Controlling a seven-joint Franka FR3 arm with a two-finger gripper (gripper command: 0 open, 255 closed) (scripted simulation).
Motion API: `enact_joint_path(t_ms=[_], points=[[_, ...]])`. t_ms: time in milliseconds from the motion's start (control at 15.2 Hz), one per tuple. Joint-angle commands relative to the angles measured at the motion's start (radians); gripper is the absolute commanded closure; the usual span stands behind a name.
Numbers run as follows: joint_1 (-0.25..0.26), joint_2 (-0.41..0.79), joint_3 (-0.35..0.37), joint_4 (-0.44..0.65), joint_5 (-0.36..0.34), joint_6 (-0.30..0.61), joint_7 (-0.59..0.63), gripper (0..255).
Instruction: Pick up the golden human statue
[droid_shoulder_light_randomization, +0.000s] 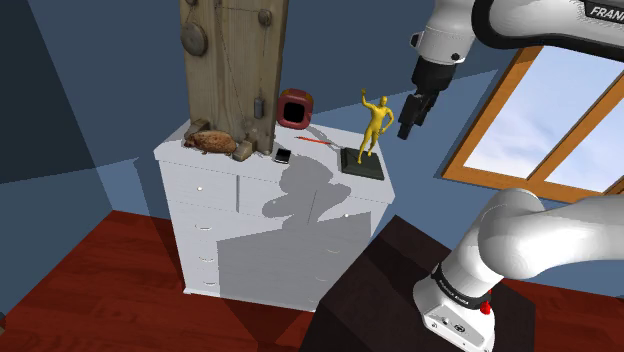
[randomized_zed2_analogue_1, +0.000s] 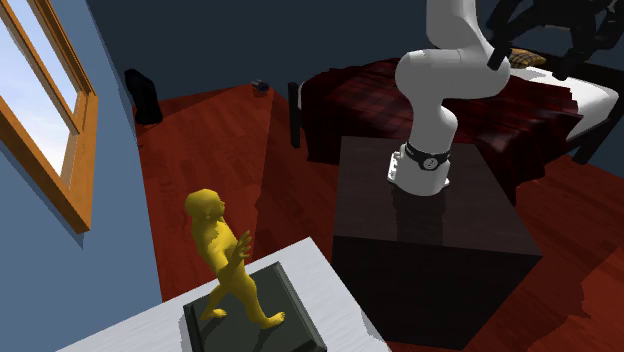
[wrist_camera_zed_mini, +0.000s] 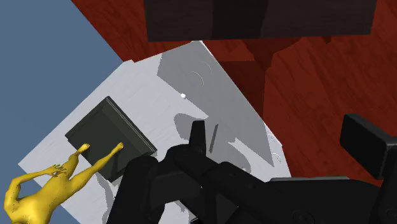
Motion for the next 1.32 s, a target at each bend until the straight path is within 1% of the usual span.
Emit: enact_joint_path(t_ms=[0,330,660,990,1254], points=[[0.0,0.0,0.0,0.0,0.0,0.0,0.0,0],[-0.031,0.091,-0.112,0.037,-0.069,0.068,-0.123,0],[-0.053,0.211,-0.217,0.106,-0.115,0.135,-0.243,0],[-0.065,0.354,-0.317,0.206,-0.13,0.193,-0.366,0],[-0.07,0.484,-0.394,0.309,-0.115,0.23,-0.469,0]])
